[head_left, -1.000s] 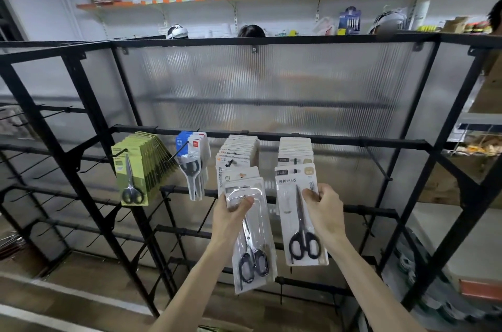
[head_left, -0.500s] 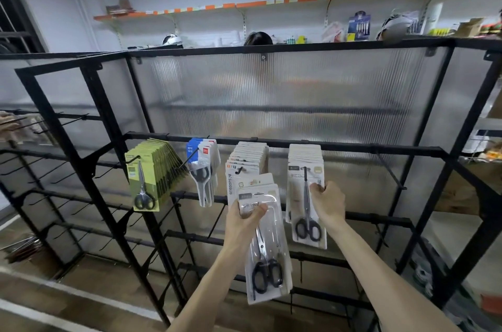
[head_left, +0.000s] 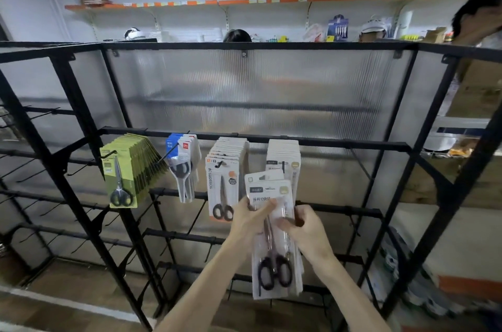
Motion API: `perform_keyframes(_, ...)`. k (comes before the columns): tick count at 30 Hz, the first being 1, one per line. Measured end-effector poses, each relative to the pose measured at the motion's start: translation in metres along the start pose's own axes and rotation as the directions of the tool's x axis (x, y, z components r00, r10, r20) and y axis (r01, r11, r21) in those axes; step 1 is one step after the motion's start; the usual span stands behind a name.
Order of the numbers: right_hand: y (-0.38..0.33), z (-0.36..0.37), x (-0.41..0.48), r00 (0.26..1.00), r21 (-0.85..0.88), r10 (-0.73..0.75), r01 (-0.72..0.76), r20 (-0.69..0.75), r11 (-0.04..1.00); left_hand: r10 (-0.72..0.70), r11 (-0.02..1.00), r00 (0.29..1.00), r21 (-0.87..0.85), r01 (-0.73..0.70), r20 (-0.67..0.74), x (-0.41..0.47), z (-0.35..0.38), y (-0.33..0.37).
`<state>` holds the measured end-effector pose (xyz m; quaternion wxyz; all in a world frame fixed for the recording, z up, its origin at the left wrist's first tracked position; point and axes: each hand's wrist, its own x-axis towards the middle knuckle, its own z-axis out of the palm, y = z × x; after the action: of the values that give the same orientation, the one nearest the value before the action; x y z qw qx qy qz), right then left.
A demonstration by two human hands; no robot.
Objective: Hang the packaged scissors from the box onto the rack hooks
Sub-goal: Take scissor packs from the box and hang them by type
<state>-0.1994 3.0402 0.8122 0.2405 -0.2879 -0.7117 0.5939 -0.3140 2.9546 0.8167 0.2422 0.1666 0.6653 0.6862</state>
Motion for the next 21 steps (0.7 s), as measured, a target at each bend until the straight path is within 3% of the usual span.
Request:
perform_keyframes(9, 0.010, -0.027, -0.005, 0.981, 0.016, -0.007, 0.011, -0.192, 1.000, -0.061, 0.993, 0.987, -0.093, 0.075, 0.149, -0.008, 0.015, -0.002)
perform_keyframes(15, 0.009, -0.021, -0.009, 0.973, 0.071, 0.004, 0.013, -0.231, 0.997, -0.063, 0.990, 0.986, -0.118, 0.081, 0.153, -0.010, 0.011, -0.003)
perform_keyframes(21, 0.008, -0.016, -0.009, 0.964, 0.006, -0.054, 0.058, -0.260, 0.998, -0.132, 0.968, 0.981, -0.193, 0.158, 0.140, -0.015, 0.008, -0.002)
